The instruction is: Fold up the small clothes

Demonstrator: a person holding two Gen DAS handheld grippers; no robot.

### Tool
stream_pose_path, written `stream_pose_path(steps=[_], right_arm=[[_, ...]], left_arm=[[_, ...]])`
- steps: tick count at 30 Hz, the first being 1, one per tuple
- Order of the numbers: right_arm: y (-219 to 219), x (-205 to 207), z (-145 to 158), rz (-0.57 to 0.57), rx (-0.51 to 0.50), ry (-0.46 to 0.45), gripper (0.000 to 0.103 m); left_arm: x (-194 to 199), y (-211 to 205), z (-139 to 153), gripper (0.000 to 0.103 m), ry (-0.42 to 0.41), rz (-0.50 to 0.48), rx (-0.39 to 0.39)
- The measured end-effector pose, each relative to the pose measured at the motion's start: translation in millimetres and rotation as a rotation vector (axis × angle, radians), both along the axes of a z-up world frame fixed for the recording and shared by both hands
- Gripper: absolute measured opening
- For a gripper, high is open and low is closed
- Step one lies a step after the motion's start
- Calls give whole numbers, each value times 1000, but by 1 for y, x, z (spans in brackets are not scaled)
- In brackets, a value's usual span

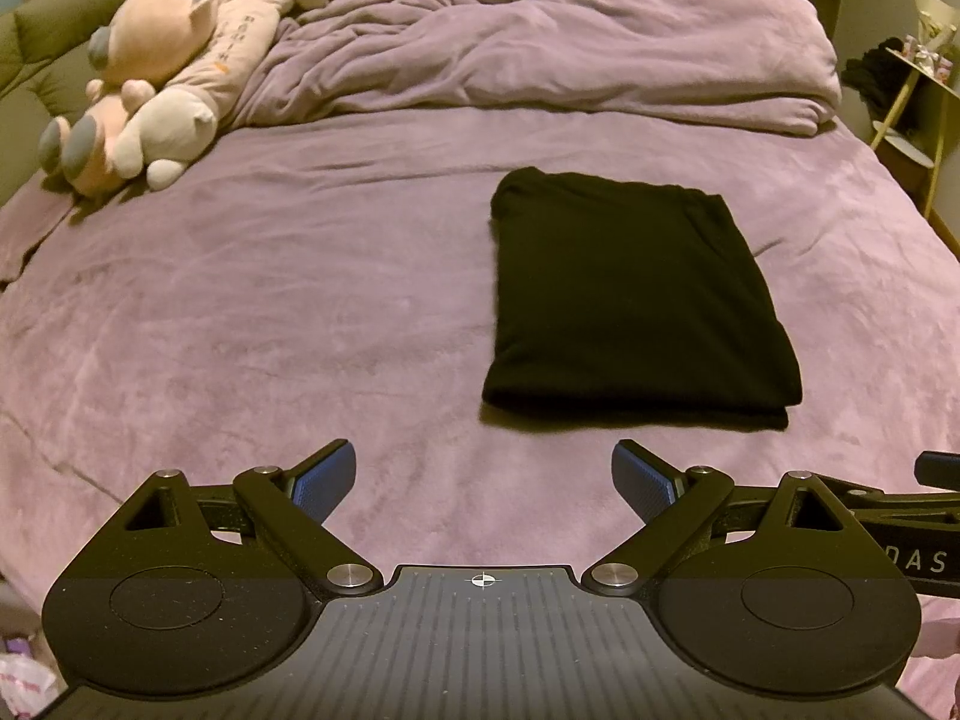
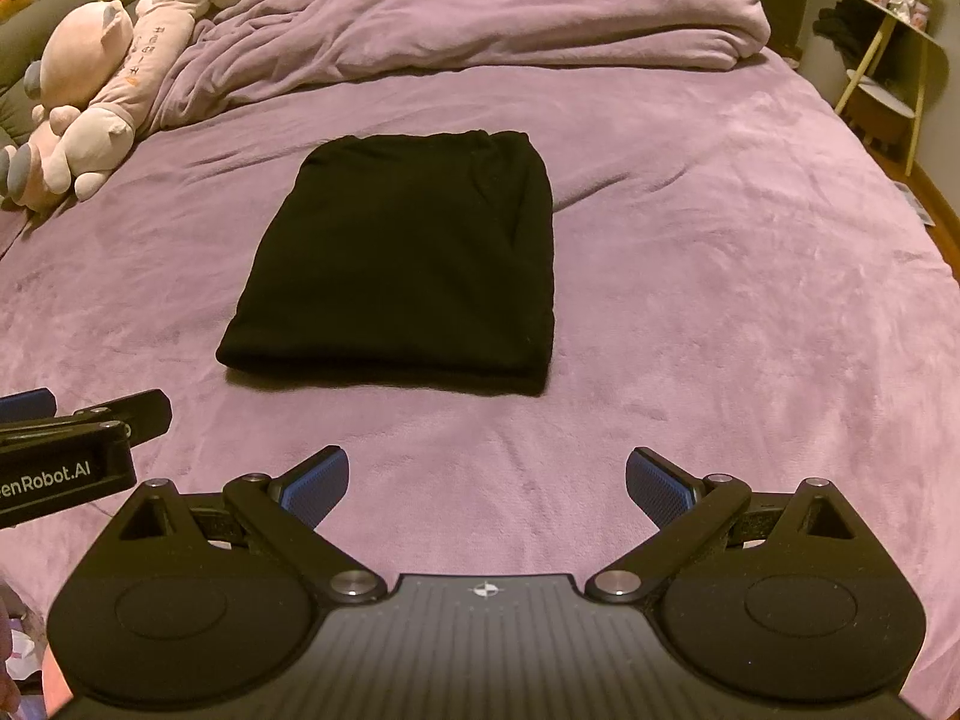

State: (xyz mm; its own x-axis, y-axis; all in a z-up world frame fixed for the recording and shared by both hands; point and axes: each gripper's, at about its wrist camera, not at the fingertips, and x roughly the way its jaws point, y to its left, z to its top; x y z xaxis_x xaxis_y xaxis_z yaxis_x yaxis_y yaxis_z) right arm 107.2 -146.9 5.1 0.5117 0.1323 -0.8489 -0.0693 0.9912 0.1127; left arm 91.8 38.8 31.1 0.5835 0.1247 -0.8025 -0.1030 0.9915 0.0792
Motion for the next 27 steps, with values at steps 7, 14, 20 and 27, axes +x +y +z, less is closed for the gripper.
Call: stream_pose_path(steps=[7, 14, 20, 27], right_arm=[[0, 2, 1, 5, 3, 0, 99], [-1, 5, 0, 9, 8, 4, 99], [-2, 6, -1, 10, 12, 6, 99], [-2, 8, -3, 10, 20, 9, 99]], left_arm=[[-1, -3, -1, 96, 5, 0, 2], [0, -3, -1, 96, 7, 1, 3], [2, -1, -2, 96, 16, -4, -2], [4, -4, -5, 96, 22, -12, 2]])
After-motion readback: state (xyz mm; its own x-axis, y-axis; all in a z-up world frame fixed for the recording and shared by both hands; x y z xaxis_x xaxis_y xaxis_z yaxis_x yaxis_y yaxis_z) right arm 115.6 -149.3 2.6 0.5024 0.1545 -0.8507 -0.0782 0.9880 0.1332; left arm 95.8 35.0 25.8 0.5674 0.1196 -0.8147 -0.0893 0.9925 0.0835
